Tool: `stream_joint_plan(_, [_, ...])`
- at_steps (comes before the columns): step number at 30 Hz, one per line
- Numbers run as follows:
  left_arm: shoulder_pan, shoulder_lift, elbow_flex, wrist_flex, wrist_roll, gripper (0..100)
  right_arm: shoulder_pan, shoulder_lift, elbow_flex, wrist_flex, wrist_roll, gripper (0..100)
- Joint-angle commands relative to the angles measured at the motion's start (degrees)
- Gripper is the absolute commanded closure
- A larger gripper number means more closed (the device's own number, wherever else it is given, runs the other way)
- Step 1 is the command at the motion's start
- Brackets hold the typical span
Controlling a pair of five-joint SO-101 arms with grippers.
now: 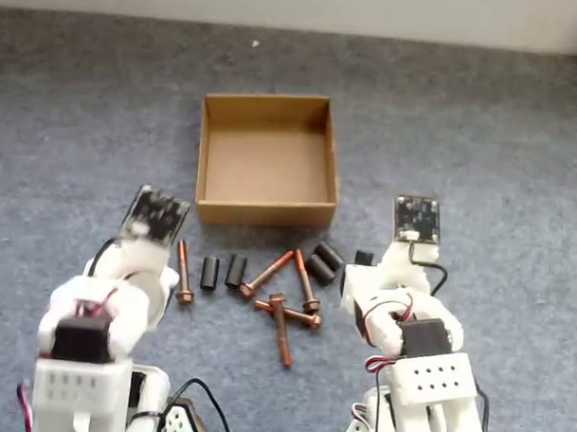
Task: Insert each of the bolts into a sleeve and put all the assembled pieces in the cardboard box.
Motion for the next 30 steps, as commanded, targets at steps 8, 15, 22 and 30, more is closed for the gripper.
stream_joint_plan(8, [17.36,28.70,-12.53,0.00,16.79,77,10.07,-1.63,1.01,-5.67,0.35,99.5])
stream_joint_plan(15, [33.36,36.70,-15.96,-1.05,30.15,77,14.46,-1.71,0.57,-5.76,0.26,99.5])
stream_joint_plan(22, [40.48,48.75,-16.22,-10.02,37.10,77,19.47,-1.80,0.57,-5.76,-2.64,99.4])
stream_joint_plan(30, [41.45,62.81,-16.40,-19.69,40.53,77,19.47,-1.80,0.57,-5.76,-2.55,99.4])
